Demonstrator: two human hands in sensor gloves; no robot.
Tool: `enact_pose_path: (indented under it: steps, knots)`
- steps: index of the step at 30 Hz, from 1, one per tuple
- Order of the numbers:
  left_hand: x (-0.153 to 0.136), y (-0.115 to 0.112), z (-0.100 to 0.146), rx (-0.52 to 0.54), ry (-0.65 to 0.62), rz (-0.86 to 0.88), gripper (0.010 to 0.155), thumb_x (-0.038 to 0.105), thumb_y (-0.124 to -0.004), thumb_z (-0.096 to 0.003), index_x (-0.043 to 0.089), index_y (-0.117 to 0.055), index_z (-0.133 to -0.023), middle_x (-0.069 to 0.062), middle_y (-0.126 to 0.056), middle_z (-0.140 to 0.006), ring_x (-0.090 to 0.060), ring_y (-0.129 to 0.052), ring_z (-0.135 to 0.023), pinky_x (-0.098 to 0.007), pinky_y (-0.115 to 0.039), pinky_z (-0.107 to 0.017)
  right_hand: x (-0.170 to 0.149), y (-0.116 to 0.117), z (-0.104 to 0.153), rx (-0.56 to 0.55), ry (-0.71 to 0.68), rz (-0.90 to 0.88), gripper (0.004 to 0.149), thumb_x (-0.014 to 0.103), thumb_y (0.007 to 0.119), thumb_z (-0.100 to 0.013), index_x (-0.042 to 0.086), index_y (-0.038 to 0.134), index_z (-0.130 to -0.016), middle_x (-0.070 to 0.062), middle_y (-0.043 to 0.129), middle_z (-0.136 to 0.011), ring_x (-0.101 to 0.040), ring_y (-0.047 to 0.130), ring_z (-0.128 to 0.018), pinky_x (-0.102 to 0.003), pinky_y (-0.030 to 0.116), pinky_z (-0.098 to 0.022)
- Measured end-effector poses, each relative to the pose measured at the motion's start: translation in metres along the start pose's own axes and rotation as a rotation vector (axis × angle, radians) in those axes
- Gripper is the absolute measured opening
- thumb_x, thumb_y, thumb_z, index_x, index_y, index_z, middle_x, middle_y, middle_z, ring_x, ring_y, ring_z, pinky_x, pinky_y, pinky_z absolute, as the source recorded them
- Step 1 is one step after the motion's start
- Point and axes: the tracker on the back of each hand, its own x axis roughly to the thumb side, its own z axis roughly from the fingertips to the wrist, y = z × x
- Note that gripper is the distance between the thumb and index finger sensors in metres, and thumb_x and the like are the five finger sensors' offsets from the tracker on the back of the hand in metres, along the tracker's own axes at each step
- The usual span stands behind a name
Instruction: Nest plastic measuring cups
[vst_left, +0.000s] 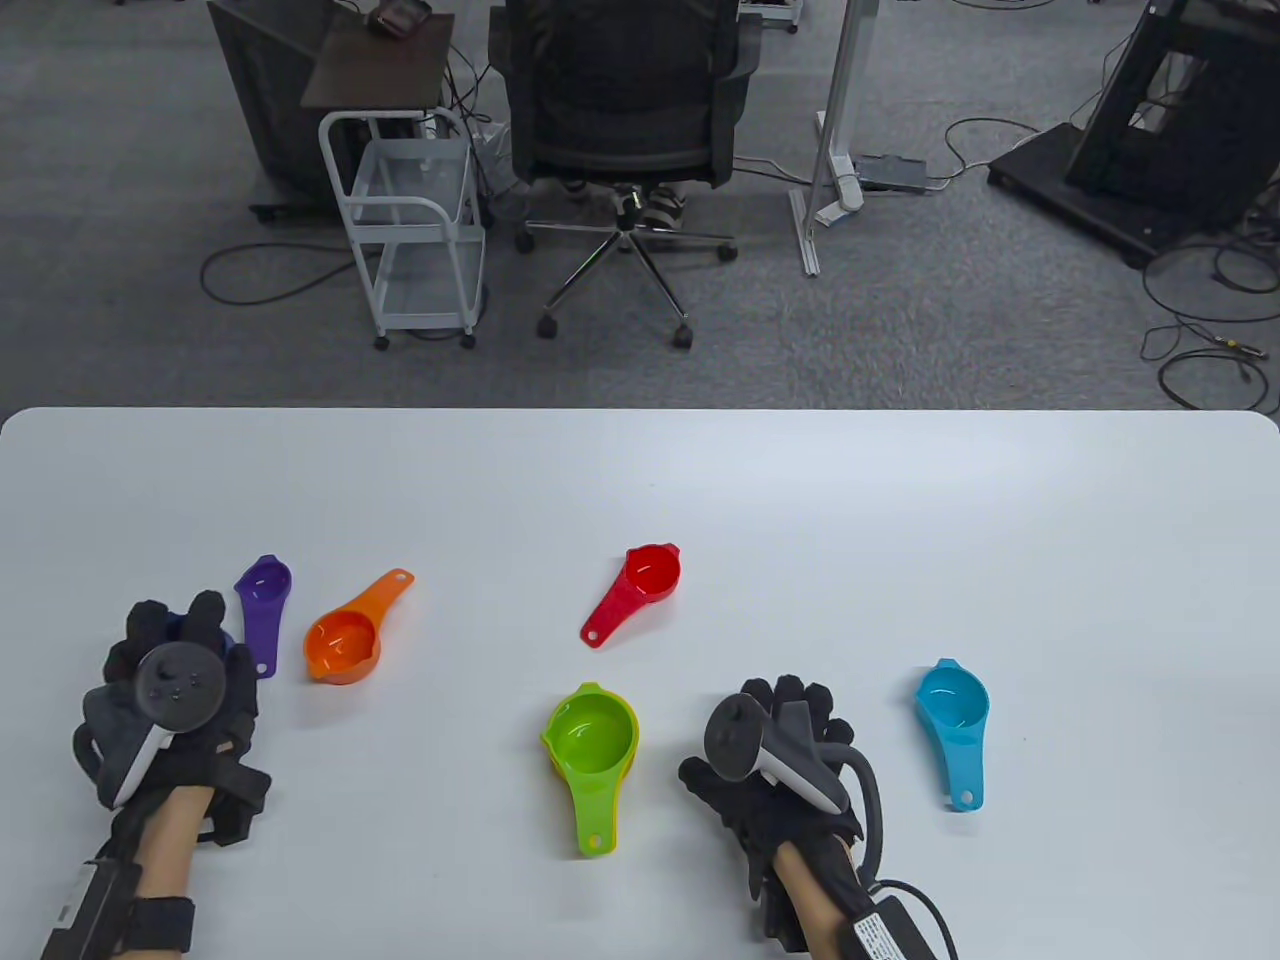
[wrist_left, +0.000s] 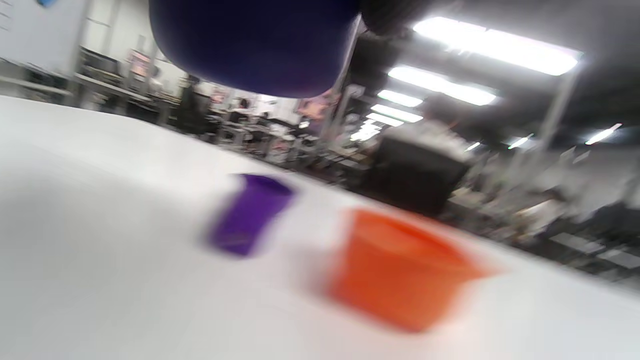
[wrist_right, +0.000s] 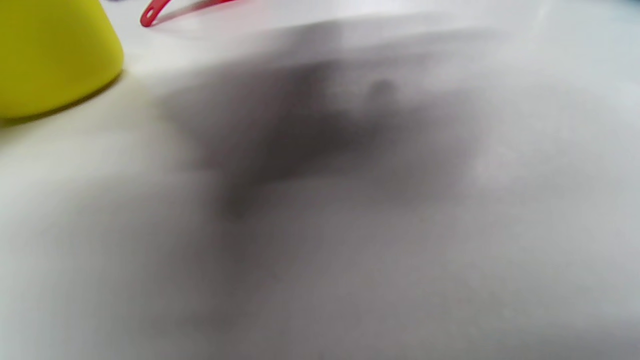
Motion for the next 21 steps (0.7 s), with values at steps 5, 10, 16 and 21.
enact_pose_path:
  steps: [5, 10, 16, 21]
  knots:
    - [0.114, -0.006, 0.04, -0.112, -0.268, 0.076, 0.067, 0.043, -0.06, -0.0618, 0.023, -0.028, -0.117, -0.037, -0.012, -0.116, -0.069, -0.028, -0.093, -0.076, -0.036, -0.065, 0.001, 0.0, 0.001, -0.003, -0.008, -0.006, 0.1, 0.063, 0.048, -0.055, -0.006, 0.0, -0.11, -0.047, -0.005, -0.109, -0.07, 0.002, -0.091, -0.081, 0.013, -0.063]
    - [0.198, -0.047, 0.067, -0.285, -0.434, -0.002, 0.068, 0.043, -0.059, -0.062, 0.022, -0.027, -0.118, -0.038, -0.012, -0.116, -0.069, -0.028, -0.093, -0.077, -0.036, -0.064, 0.0, 0.001, 0.002, -0.003, -0.006, -0.017, 0.1, 0.063, 0.048, -0.055, -0.006, 0.0, -0.11, -0.047, -0.005, -0.109, -0.07, 0.002, -0.091, -0.081, 0.013, -0.063]
    - [0.24, -0.103, 0.074, -0.47, -0.406, -0.068, 0.069, 0.042, -0.058, -0.0622, 0.019, -0.024, -0.118, -0.04, -0.01, -0.114, -0.07, -0.026, -0.092, -0.078, -0.033, -0.063, -0.002, 0.001, 0.003, -0.003, -0.001, -0.029, 0.1, 0.063, 0.048, -0.056, -0.006, 0.0, -0.11, -0.047, -0.005, -0.109, -0.07, 0.002, -0.091, -0.081, 0.013, -0.063]
    - [0.247, -0.121, 0.077, -0.465, -0.397, -0.161, 0.07, 0.042, -0.058, -0.0622, 0.018, -0.024, -0.118, -0.04, -0.01, -0.113, -0.07, -0.025, -0.092, -0.078, -0.032, -0.063, -0.002, 0.001, 0.002, -0.004, -0.001, -0.027, 0.1, 0.063, 0.048, -0.056, -0.006, 0.0, -0.11, -0.047, -0.005, -0.109, -0.07, 0.001, -0.091, -0.081, 0.013, -0.064]
